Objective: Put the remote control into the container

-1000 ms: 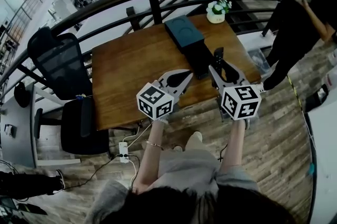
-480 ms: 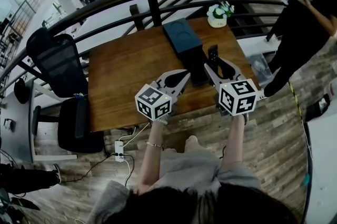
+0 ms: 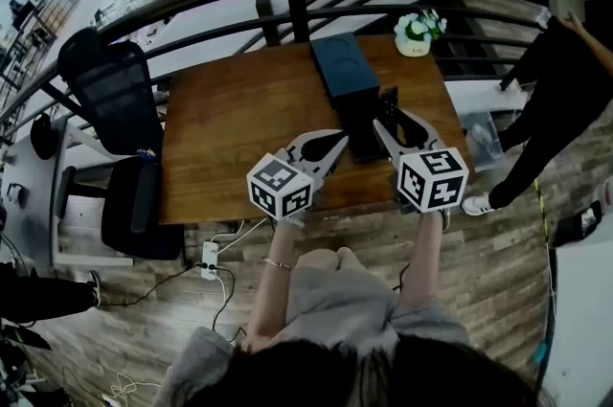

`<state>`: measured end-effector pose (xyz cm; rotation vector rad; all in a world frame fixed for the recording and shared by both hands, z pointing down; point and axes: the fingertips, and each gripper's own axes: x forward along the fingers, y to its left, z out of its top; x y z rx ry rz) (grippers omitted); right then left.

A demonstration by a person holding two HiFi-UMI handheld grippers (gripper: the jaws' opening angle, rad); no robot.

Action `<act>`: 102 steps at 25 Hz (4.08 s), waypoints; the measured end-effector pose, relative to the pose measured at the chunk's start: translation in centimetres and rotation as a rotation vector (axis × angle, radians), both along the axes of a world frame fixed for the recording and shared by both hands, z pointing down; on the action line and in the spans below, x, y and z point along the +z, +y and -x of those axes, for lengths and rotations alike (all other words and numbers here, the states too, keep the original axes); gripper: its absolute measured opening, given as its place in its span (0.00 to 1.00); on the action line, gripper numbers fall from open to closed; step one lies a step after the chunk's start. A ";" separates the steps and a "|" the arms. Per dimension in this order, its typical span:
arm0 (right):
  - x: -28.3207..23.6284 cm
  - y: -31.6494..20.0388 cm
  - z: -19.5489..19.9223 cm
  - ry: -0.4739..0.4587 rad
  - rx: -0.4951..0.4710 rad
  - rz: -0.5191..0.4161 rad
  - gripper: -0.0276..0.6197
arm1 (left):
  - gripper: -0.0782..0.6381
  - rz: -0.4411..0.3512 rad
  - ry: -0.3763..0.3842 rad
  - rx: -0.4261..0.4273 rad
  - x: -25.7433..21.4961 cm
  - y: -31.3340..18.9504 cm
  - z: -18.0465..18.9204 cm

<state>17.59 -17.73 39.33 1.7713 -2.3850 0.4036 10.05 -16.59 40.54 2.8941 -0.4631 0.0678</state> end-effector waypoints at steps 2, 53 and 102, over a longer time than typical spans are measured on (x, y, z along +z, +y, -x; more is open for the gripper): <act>0.5 -0.3 0.4 -0.004 -0.009 0.010 0.36 | 0.11 0.009 -0.003 -0.008 0.4 -0.3 0.4; 19.1 -10.7 0.0 0.067 -0.160 0.549 0.36 | 0.11 0.378 -0.103 -0.074 14.3 -9.8 -0.5; 25.6 -11.4 -1.2 0.393 -0.092 0.837 0.36 | 0.11 0.484 -0.187 -0.169 19.2 -8.5 0.1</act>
